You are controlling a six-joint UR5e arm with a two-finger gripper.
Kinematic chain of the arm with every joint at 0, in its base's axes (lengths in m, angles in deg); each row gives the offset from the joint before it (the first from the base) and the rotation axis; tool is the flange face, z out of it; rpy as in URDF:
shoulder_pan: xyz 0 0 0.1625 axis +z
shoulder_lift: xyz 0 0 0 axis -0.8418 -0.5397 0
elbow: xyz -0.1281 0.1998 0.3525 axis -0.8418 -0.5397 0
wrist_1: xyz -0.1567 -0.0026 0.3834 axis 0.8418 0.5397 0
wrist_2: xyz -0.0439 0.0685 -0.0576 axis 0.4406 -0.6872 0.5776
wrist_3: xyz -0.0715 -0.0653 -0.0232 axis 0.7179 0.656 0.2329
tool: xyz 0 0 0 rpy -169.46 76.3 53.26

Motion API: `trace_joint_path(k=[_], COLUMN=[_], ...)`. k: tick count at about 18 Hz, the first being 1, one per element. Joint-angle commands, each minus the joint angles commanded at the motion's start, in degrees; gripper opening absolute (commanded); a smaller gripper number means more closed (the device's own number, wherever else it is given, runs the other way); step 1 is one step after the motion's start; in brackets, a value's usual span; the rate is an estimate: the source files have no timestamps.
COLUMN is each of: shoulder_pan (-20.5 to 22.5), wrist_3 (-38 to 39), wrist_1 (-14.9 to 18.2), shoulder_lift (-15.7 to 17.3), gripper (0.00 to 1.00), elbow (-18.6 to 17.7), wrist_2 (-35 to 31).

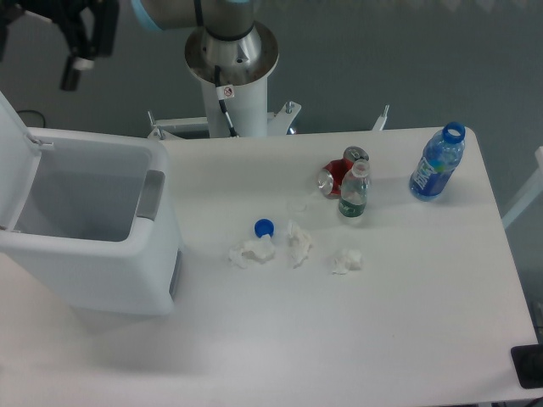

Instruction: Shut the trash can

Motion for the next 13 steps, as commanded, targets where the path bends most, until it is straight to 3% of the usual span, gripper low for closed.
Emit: trace_joint_path(k=[8, 13], shoulder_pan=[-4.92, -5.89], wrist_3=[0.00, 0.00], wrist_1=[-0.35, -0.35], shoulder_lift=[-1.50, -1.41], gripper=[1.00, 1.00], elbow=[0.97, 0.88], wrist_2=[0.09, 1.76])
